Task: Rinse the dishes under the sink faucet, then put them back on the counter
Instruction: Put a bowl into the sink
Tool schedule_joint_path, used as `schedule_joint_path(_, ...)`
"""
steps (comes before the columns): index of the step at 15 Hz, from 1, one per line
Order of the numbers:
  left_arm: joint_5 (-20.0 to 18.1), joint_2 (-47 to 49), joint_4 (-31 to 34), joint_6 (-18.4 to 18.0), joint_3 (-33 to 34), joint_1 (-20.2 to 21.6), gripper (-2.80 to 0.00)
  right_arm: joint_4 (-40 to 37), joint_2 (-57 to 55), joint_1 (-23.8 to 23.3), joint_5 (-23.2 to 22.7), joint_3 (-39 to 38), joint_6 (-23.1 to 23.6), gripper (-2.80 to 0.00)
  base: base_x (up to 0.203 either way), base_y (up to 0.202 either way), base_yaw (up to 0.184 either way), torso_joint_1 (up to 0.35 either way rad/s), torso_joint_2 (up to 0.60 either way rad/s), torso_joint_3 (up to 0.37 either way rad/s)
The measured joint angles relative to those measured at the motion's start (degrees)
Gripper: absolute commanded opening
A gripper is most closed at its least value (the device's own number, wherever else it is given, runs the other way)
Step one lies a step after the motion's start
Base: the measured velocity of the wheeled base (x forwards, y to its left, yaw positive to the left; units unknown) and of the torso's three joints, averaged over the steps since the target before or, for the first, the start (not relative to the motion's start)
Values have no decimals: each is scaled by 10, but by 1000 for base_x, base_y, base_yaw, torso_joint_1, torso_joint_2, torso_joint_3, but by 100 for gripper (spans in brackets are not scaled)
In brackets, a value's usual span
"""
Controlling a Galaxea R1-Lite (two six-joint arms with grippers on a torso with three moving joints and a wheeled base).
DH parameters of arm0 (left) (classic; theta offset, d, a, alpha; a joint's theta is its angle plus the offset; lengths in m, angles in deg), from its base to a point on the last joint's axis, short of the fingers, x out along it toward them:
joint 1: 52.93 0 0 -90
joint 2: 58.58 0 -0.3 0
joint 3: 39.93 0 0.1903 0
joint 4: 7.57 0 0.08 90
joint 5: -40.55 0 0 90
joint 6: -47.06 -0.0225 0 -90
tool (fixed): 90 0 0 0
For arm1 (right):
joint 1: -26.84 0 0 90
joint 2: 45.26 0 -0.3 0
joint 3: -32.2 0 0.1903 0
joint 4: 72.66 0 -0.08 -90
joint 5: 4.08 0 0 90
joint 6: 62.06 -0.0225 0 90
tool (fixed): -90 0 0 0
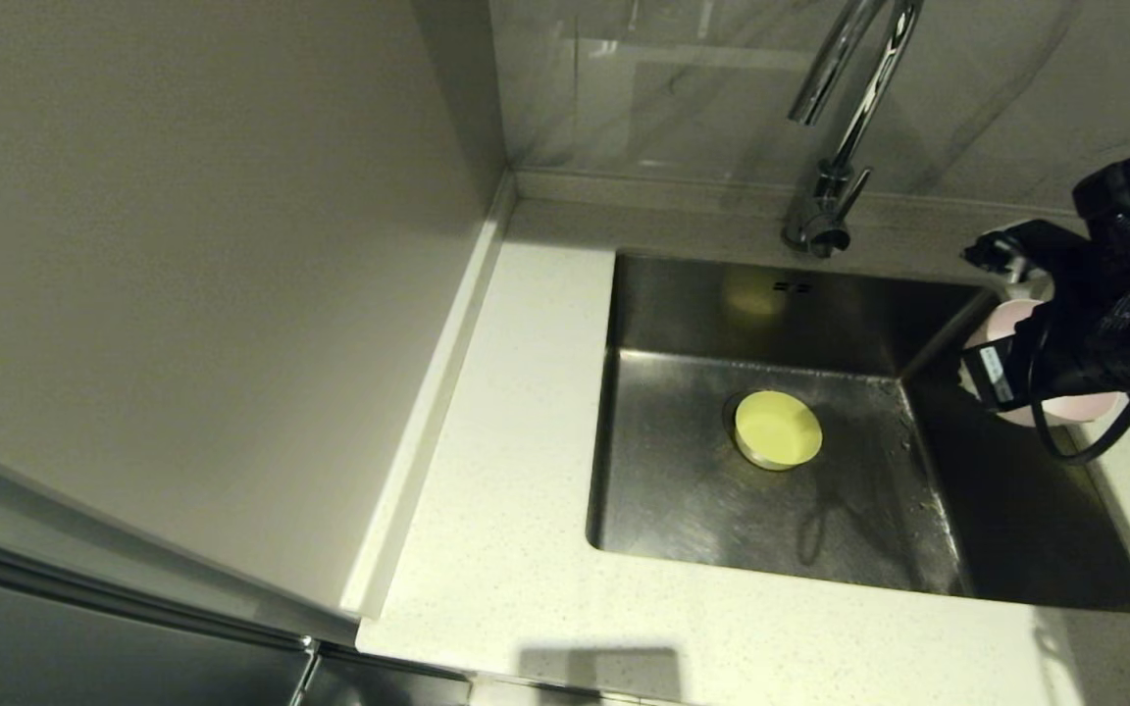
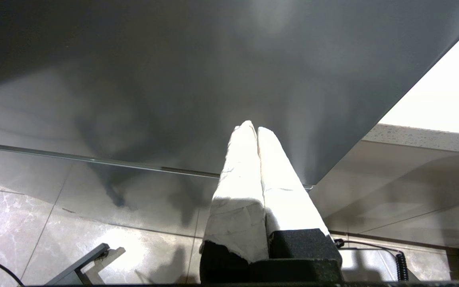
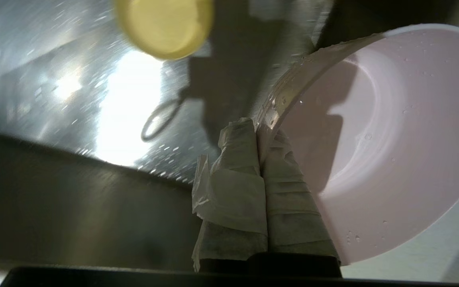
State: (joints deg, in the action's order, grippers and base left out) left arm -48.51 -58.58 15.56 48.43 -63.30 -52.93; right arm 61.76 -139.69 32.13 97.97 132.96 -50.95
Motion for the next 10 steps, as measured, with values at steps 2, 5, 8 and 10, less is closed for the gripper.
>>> schedule_joint_path(2, 0, 0, 0, 0, 0, 0, -280, 13, -7, 34, 5, -30, -1, -280, 0, 0, 0, 0, 0, 0)
schedule_joint_path(5, 0, 0, 0, 0, 0, 0, -280, 103, -48, 44, 7, -82, 0, -280, 0, 0, 0, 0, 0, 0)
schedule_joint_path(8, 0, 0, 0, 0, 0, 0, -280, 162, -111, 28, 6, -101, 9, -280, 0, 0, 0, 0, 0, 0)
schedule_joint_path(10, 0, 0, 0, 0, 0, 0, -280, 167, -153, 13, 6, -93, 10, -280, 0, 0, 0, 0, 0, 0)
